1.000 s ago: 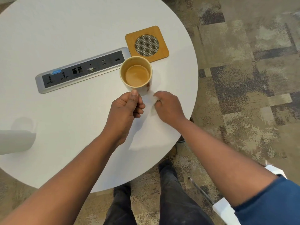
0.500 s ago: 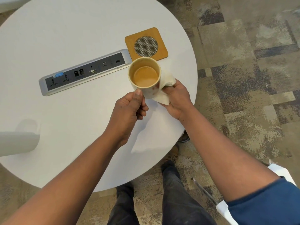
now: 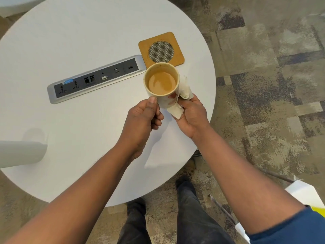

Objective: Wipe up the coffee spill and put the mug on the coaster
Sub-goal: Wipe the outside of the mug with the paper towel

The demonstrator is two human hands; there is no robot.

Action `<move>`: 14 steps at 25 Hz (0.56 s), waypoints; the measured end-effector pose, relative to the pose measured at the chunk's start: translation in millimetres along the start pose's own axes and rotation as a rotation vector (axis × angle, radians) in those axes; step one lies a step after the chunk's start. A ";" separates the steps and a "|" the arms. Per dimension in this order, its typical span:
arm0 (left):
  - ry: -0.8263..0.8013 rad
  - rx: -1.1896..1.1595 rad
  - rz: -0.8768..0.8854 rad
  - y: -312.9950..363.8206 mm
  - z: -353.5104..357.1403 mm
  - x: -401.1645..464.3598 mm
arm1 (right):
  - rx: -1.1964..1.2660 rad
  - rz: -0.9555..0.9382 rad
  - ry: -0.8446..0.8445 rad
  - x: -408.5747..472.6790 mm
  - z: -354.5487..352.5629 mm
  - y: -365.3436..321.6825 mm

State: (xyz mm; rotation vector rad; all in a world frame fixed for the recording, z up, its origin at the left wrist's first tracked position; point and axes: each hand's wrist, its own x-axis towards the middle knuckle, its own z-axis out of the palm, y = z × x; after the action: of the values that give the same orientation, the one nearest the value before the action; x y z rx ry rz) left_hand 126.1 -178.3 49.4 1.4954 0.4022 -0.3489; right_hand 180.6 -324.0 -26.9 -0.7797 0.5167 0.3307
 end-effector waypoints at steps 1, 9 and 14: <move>0.001 0.000 0.003 -0.1 0.1 -0.4 | 0.009 -0.006 0.005 -2.8 0.2 2.8; 0.007 -0.012 0.002 2.1 -4.3 1.0 | -0.014 0.019 0.046 -12.0 -9.7 26.4; 0.010 -0.017 0.009 6.9 -8.5 3.6 | -0.238 0.066 0.119 -15.9 -19.4 17.7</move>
State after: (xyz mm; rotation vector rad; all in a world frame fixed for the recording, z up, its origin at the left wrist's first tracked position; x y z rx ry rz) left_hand 132.1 -169.4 53.6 1.4825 0.4054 -0.3309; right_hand 153.0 -327.9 -39.9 -1.0190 0.6227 0.4136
